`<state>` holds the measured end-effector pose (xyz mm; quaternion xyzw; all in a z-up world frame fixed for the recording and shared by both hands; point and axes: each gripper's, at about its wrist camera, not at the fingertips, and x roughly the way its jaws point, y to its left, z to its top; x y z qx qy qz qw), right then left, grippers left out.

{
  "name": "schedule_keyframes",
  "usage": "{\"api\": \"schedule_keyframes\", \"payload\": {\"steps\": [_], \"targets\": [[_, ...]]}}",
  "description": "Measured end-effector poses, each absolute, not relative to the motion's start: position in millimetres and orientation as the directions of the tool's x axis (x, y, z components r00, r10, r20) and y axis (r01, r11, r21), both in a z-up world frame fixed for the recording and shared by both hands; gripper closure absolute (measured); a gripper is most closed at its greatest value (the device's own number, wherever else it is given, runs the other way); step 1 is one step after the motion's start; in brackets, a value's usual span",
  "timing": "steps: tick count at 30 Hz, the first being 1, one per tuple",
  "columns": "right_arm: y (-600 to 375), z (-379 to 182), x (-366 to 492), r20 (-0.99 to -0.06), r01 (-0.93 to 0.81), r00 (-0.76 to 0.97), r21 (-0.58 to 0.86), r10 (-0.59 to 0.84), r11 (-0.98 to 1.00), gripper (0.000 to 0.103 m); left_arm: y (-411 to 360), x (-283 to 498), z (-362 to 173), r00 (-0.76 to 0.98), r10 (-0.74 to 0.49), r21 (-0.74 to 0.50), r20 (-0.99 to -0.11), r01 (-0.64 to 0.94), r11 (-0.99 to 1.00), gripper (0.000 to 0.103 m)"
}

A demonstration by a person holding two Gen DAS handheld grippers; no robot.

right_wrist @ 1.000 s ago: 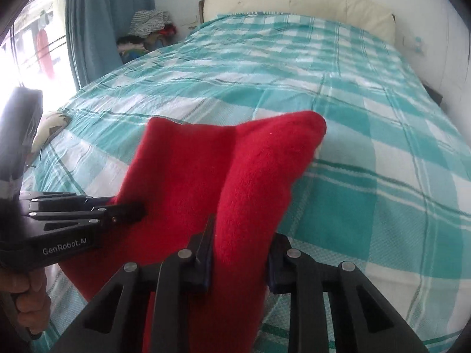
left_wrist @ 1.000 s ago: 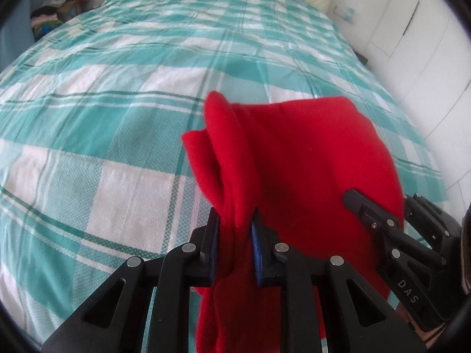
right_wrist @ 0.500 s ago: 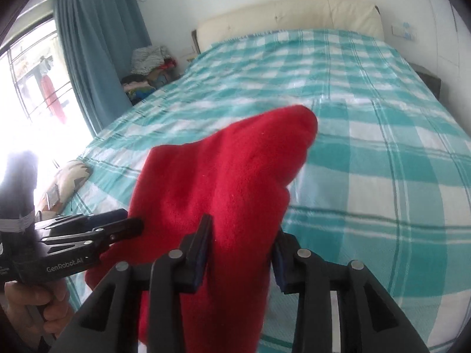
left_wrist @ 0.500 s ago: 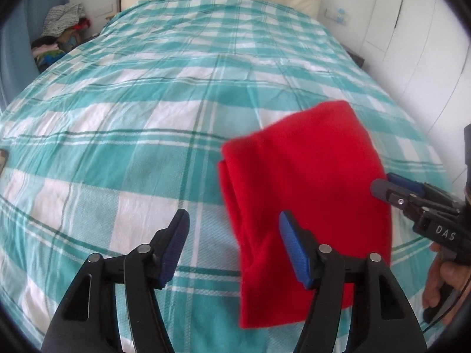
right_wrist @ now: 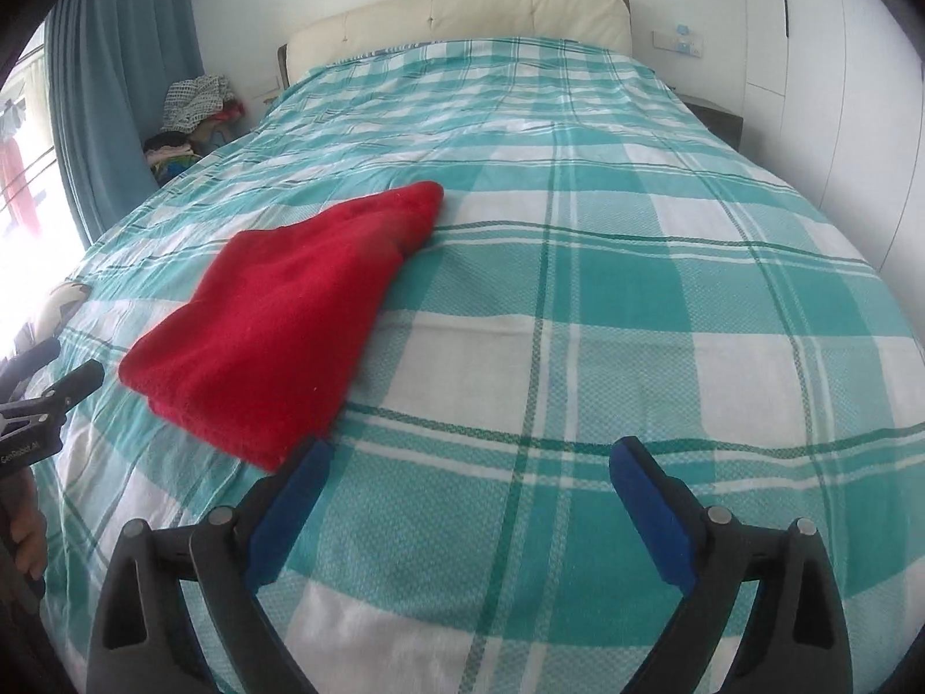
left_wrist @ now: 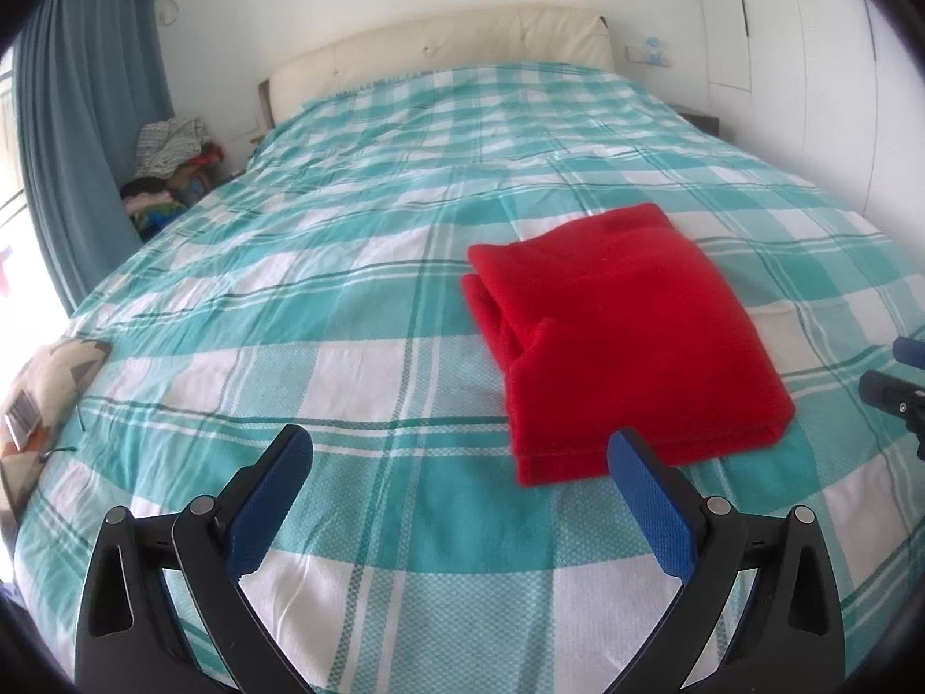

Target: Fold small clothes

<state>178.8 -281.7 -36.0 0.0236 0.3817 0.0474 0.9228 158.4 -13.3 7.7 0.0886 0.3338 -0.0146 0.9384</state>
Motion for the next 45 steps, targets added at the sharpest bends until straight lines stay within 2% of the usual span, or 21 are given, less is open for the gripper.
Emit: {"api": "schedule_keyframes", "payload": {"steps": [5,12,20,29,45], "targets": [[-266,-28,156,-0.668,-0.106,0.737,0.037,0.103,0.994,0.006,-25,149,9,0.769,0.017,0.145,-0.640,0.100,0.984,0.001],[-249,-26,145,-0.675,-0.148,0.729,0.004,0.112,0.989,0.004,-32,135,21,0.782,0.037,0.151,-0.622,0.073,0.986,0.001],[-241,-20,139,-0.670,-0.157,0.734,-0.006,0.113,0.988,0.002,-36,131,21,0.782,0.119,0.201,-0.612,0.008,0.980,0.001],[-226,-9,132,-0.656,-0.198,0.743,-0.020,0.136,0.980,0.001,-37,127,26,0.755,0.104,0.175,-0.648,0.014,0.985,0.001],[-222,-2,127,-0.641,-0.199,0.756,-0.028,0.136,0.980,0.001,-39,124,30,0.756,0.095,0.183,-0.648,0.034,0.983,0.001]]}}
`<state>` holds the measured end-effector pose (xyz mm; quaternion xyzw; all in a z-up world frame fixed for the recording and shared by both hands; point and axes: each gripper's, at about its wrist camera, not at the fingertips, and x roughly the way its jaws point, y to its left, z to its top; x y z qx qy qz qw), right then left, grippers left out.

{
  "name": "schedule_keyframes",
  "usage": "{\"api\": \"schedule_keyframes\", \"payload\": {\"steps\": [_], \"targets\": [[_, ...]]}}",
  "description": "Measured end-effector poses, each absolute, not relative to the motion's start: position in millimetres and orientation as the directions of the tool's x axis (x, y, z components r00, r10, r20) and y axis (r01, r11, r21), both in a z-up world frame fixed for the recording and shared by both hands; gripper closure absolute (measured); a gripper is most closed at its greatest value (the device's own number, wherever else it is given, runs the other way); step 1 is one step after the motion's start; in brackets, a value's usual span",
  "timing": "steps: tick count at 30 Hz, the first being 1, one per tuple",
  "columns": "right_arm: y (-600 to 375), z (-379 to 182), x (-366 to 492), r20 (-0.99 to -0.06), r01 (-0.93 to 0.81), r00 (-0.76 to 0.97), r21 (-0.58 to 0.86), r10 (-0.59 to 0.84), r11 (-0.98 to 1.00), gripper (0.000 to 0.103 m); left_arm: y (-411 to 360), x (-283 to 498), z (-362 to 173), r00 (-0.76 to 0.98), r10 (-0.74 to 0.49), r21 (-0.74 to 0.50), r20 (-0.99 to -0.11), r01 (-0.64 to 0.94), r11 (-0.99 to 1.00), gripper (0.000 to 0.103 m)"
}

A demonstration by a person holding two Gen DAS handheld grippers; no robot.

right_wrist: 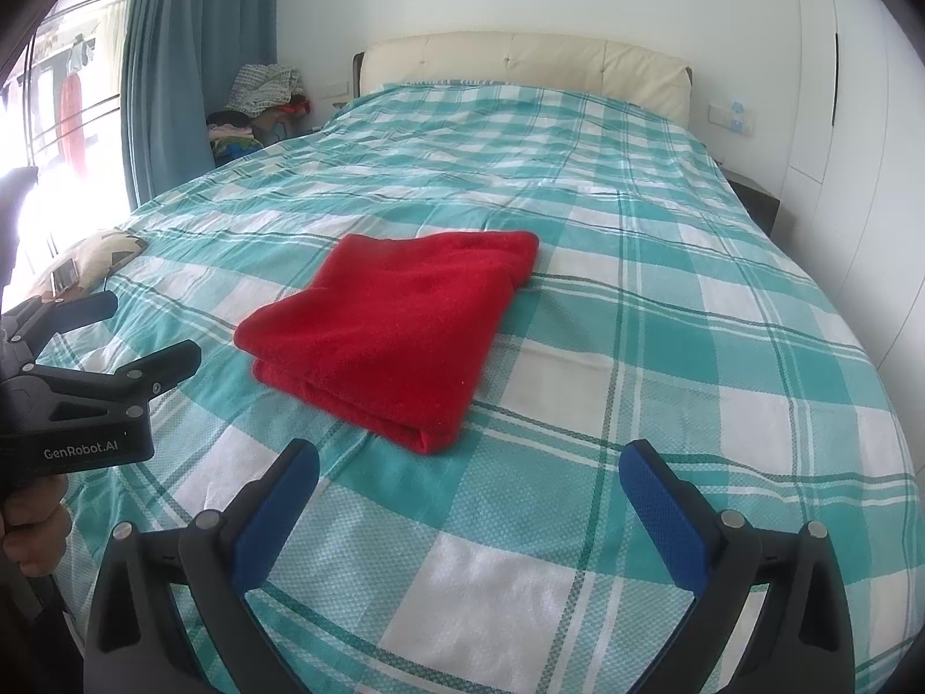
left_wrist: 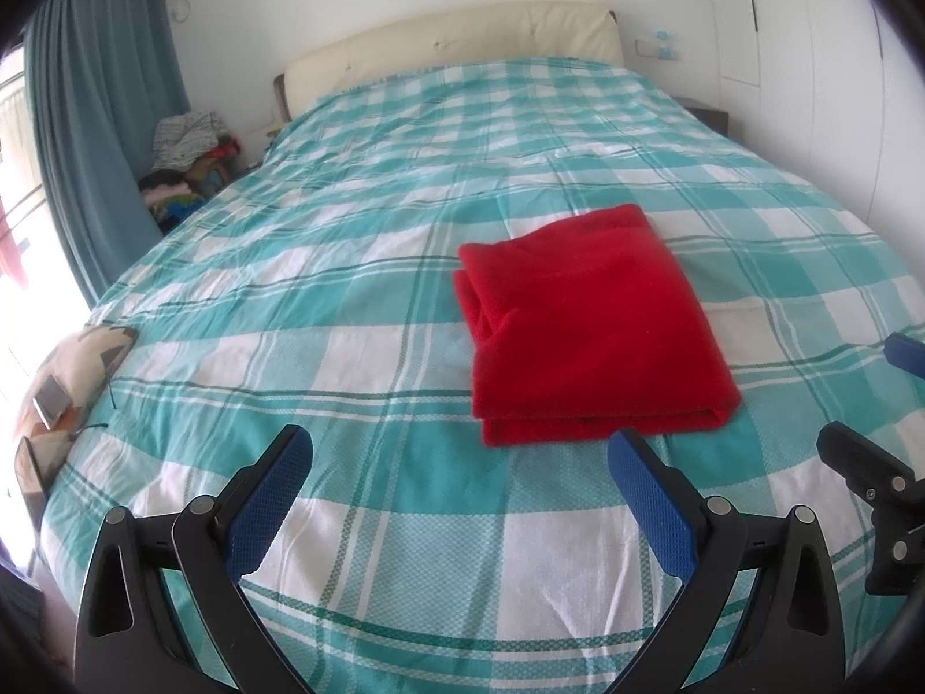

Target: Fold small clothes

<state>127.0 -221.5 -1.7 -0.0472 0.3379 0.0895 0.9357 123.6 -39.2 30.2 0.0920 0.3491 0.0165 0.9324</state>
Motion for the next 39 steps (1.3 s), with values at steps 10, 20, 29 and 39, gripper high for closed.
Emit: {"api": "schedule_keyframes", "payload": {"steps": [10,20,29,39], "targets": [[-219,2,125,-0.642,-0.207,0.756,-0.050,0.127,0.977,0.001,-40,123,35,0.762,0.099,0.193,-0.640,0.034,0.981,0.001],[-219,17,117,-0.647,-0.152,0.756,-0.020,0.103,0.988,0.001,-36,117,44,0.757,0.025,0.121,-0.653,0.071,0.990,0.000],[-208,35,100,-0.665,-0.121,0.741,0.000,0.090,0.993,0.001,-27,103,49,0.735,-0.013,0.054,-0.678,0.068,0.996,0.000],[-195,40,101,-0.666,-0.072,0.745,-0.026,0.037,0.997,0.001,-22,103,47,0.724,0.046,0.075,-0.688,0.008,0.997,0.000]]}}
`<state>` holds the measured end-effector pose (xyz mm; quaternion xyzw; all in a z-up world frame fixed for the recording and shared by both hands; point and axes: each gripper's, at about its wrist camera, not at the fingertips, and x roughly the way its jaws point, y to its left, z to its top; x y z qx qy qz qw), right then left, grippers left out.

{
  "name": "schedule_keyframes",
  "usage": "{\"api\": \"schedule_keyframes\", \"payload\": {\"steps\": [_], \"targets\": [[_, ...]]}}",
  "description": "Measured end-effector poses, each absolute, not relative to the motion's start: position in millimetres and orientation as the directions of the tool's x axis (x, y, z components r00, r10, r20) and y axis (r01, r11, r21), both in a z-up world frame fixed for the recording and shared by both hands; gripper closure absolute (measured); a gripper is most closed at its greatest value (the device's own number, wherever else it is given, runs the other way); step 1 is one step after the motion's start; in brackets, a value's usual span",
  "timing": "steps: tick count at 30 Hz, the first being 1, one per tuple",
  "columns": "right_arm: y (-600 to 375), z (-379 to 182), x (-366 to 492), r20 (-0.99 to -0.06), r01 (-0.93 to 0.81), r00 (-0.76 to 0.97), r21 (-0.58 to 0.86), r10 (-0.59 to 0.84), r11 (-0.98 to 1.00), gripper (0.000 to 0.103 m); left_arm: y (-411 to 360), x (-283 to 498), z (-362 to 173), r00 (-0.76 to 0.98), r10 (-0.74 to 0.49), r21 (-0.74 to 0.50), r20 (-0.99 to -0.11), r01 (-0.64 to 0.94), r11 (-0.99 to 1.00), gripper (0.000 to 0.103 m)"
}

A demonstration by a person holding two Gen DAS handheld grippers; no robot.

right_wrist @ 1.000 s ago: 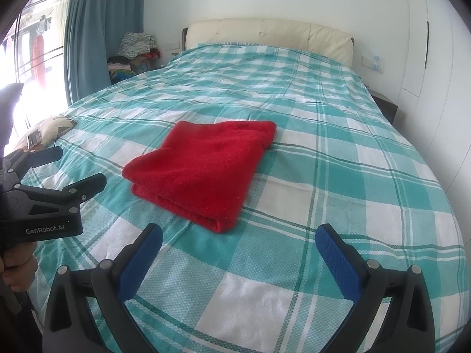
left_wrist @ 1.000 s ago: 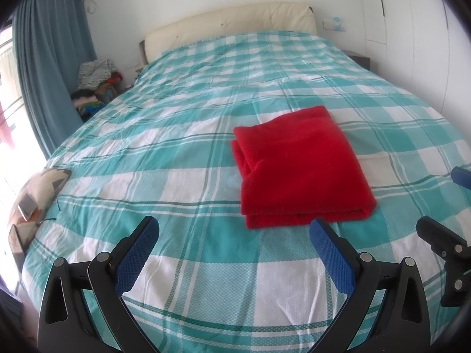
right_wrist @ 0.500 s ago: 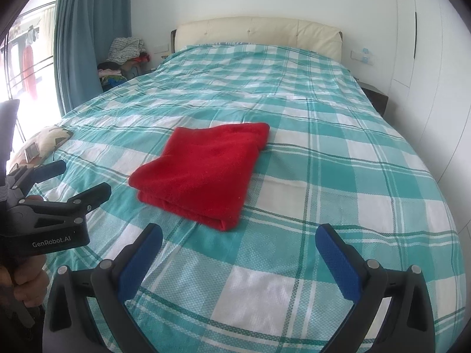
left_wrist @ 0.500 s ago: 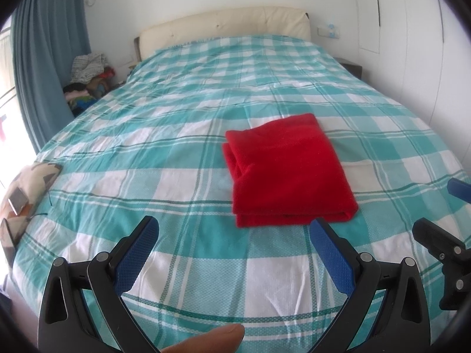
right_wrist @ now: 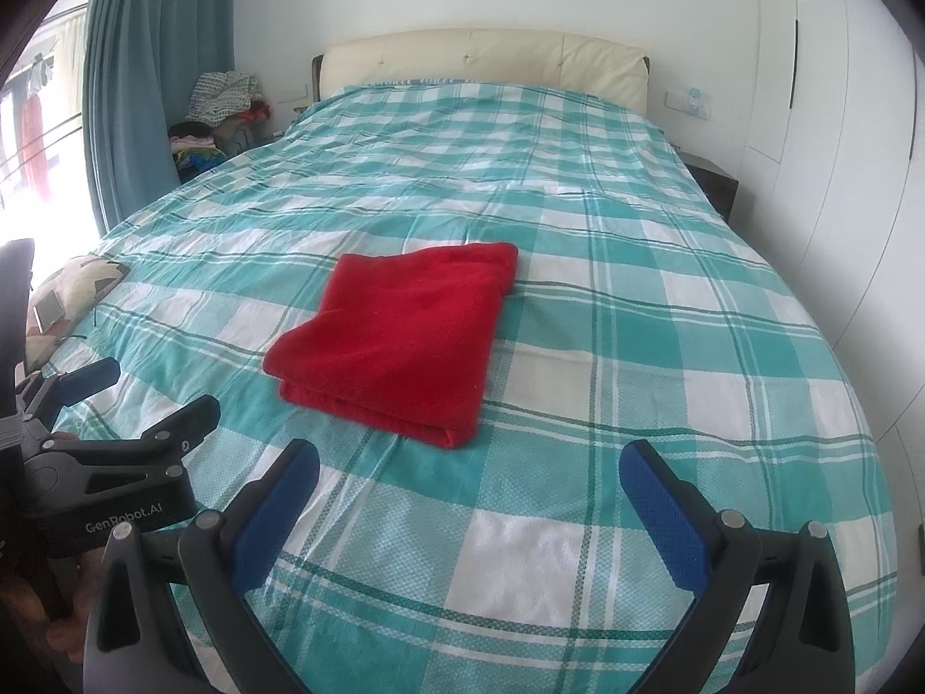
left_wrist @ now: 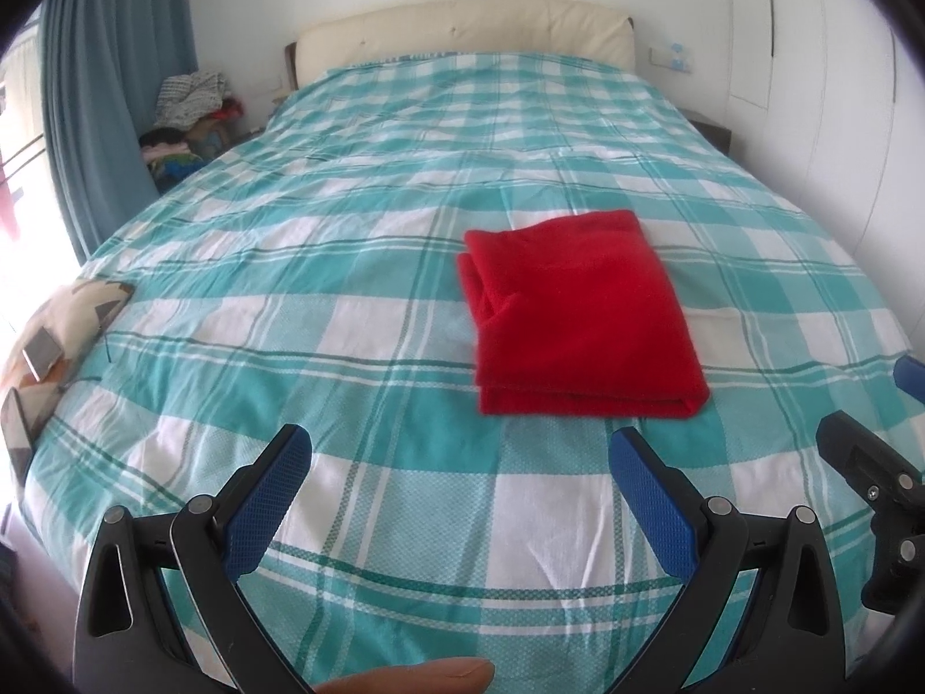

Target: Fold small clothes

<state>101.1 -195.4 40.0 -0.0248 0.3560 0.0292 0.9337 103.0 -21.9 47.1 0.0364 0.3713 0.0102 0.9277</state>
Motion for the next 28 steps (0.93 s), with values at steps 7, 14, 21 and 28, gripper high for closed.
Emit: {"api": "schedule_keyframes", "payload": {"steps": [7,14,21,28], "targets": [[-192,32,102,-0.677,-0.070,0.735,-0.038,0.025,0.997,0.001,-18,105,48,0.724,0.039,0.061,-0.689,0.004,0.998,0.000],[-193,26,103,-0.685,-0.070,0.728,-0.047,0.019,0.996,0.001,-14,105,47,0.724,0.022,0.043,-0.690,0.011,0.999,0.000],[-195,25,104,-0.687,-0.068,0.727,-0.043,0.020,0.997,0.001,-18,106,44,0.721,0.040,0.052,-0.692,-0.006,0.999,0.000],[-197,24,104,-0.690,-0.069,0.724,-0.038,0.024,0.997,0.001,-22,105,43,0.724,0.054,0.080,-0.688,0.001,0.997,0.000]]}}
